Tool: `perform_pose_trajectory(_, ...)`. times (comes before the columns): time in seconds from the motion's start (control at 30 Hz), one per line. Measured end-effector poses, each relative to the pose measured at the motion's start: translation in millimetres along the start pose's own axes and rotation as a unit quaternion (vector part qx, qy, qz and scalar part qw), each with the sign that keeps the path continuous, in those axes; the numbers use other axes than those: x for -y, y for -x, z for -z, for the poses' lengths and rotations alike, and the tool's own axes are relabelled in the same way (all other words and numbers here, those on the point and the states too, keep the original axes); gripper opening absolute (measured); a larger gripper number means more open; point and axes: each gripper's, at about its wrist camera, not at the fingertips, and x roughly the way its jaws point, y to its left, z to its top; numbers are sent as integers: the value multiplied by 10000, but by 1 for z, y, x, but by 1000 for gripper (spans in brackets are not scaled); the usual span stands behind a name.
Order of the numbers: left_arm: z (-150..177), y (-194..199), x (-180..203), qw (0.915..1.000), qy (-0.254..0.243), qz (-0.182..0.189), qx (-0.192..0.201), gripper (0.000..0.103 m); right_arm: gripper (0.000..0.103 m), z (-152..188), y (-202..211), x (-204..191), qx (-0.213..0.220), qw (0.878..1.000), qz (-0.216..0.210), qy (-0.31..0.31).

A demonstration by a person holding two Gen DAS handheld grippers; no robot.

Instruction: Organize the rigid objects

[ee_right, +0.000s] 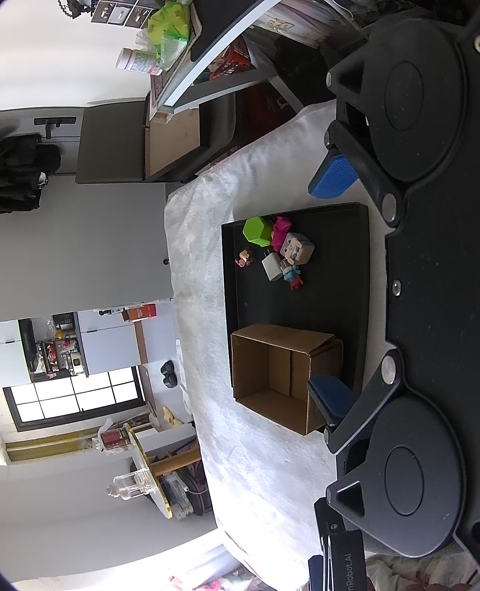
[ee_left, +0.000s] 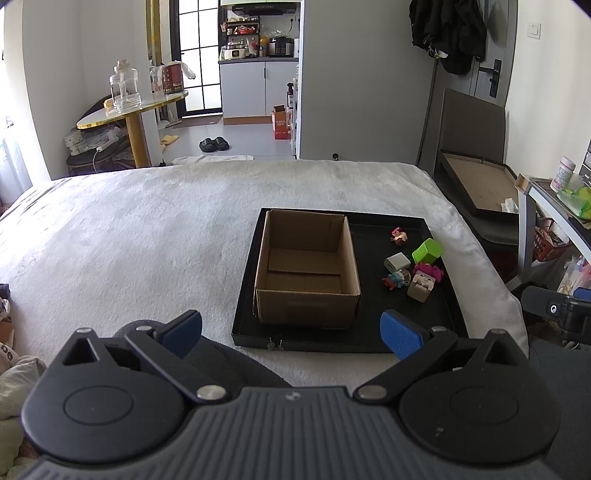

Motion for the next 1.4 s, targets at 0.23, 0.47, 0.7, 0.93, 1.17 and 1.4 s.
perform_pose_trajectory(0.23, -2, -5, 1, 9999, 19, -108, -99, 102, 103, 2, 1, 4, 12, 9999, -100, -70)
perform_pose_trajectory(0.47, -7, -27, 4, 9989, -42, -232, -395, 102, 103, 2, -6, 10, 23, 9999, -71, -119)
perform_pose_trajectory(0.7, -13, -33, 6, 9982, -116, -376, -456, 102, 103, 4, -23, 11, -80, 9998, -40, -182)
perform_pose_trajectory(0.93, -17, -42, -5, 9965, -69, -540, -638, 102, 103, 5, -36, 8, -199, 9995, -145, -192)
perform_pose_trajectory(1.17, -20, -59, 5, 9965, -186, -508, -637, 102, 103, 11, -49, 15, -251, 9994, -110, -215)
perform_pose_trajectory(1.4, -25, -80, 17, 9962, -306, -490, -658, 102, 103, 13, -70, 31, -342, 9984, -112, -430)
